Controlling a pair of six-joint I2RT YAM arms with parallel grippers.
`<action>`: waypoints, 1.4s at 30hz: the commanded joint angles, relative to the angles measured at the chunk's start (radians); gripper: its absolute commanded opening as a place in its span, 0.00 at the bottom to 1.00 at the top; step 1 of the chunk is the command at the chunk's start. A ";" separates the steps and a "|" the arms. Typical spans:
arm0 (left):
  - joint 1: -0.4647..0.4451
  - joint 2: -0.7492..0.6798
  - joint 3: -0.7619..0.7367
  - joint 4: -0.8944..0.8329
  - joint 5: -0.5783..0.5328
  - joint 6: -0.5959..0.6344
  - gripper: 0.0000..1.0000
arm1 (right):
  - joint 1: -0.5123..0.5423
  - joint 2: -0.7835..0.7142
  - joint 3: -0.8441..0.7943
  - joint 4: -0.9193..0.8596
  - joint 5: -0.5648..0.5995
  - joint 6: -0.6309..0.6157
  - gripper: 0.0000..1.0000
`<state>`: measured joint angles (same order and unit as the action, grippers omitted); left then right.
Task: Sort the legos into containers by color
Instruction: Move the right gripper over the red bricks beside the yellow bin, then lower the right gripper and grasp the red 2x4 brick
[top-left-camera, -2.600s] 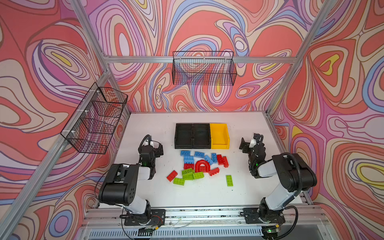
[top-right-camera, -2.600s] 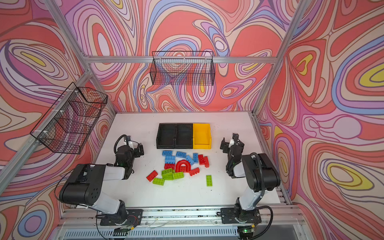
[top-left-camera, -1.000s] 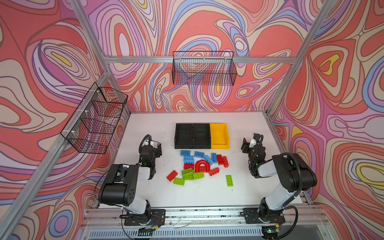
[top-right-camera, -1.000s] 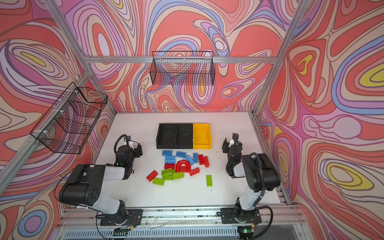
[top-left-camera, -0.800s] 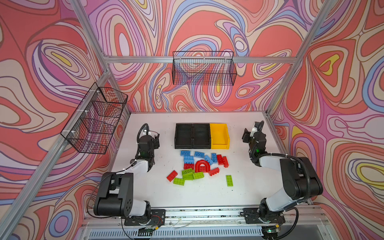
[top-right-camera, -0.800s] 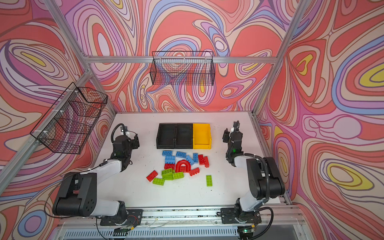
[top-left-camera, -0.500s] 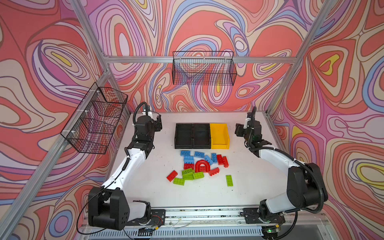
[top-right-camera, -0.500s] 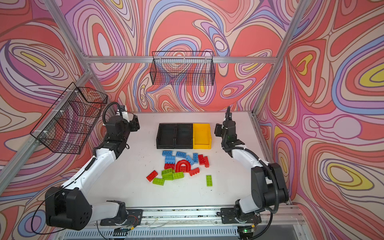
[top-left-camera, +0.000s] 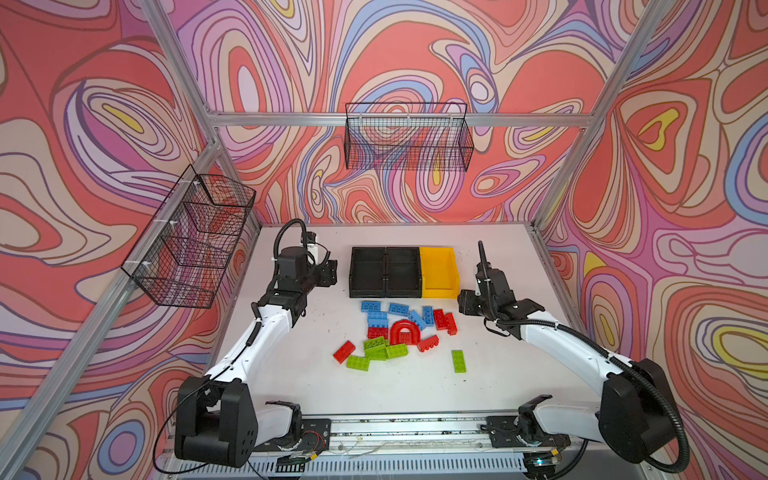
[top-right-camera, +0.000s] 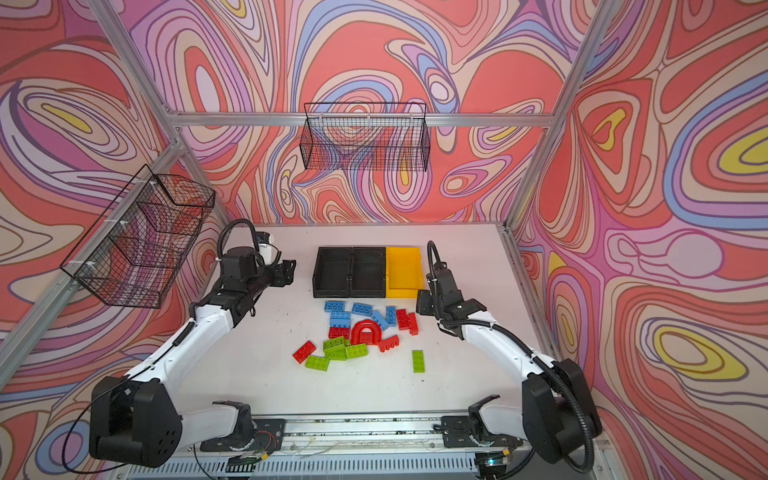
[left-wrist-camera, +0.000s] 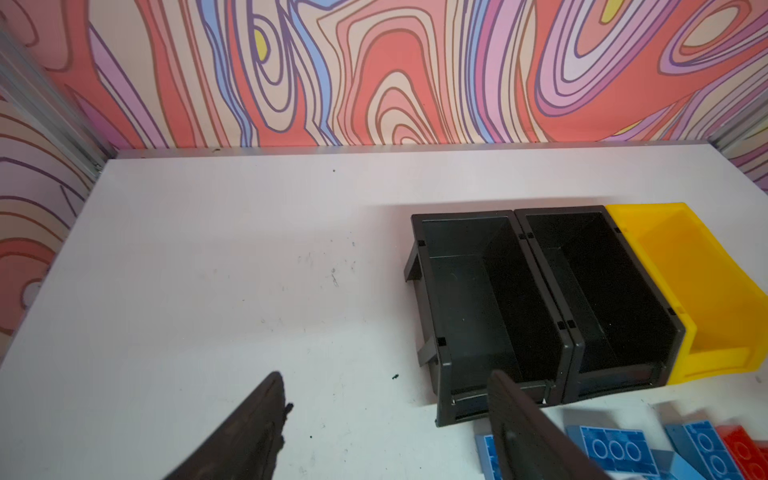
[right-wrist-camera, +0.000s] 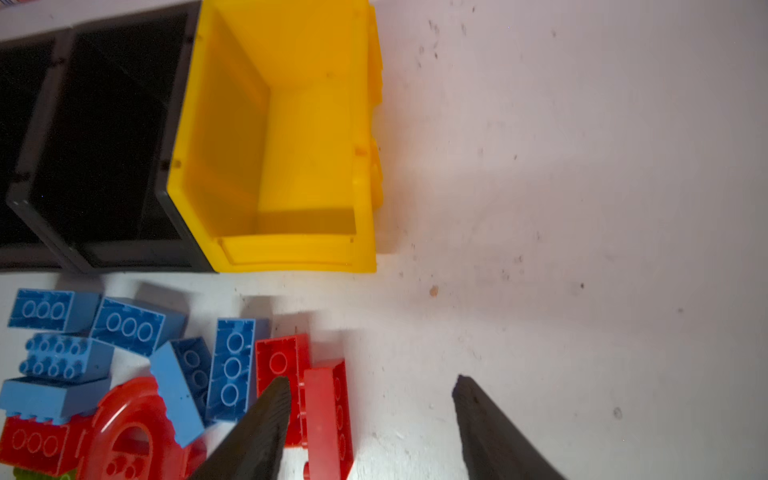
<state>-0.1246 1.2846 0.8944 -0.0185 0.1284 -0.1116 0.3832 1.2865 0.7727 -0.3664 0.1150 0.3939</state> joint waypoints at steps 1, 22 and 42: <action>0.000 0.021 0.029 0.010 0.079 -0.042 0.78 | 0.027 0.023 -0.023 -0.041 -0.018 0.072 0.66; -0.004 0.031 0.034 0.005 0.110 -0.053 0.78 | 0.066 0.226 -0.016 0.044 -0.038 0.028 0.47; -0.004 0.024 0.038 -0.001 0.119 -0.056 0.78 | 0.085 0.142 -0.026 0.069 -0.093 0.063 0.45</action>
<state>-0.1249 1.3178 0.9028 -0.0185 0.2359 -0.1612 0.4606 1.4727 0.7567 -0.3058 0.0456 0.4335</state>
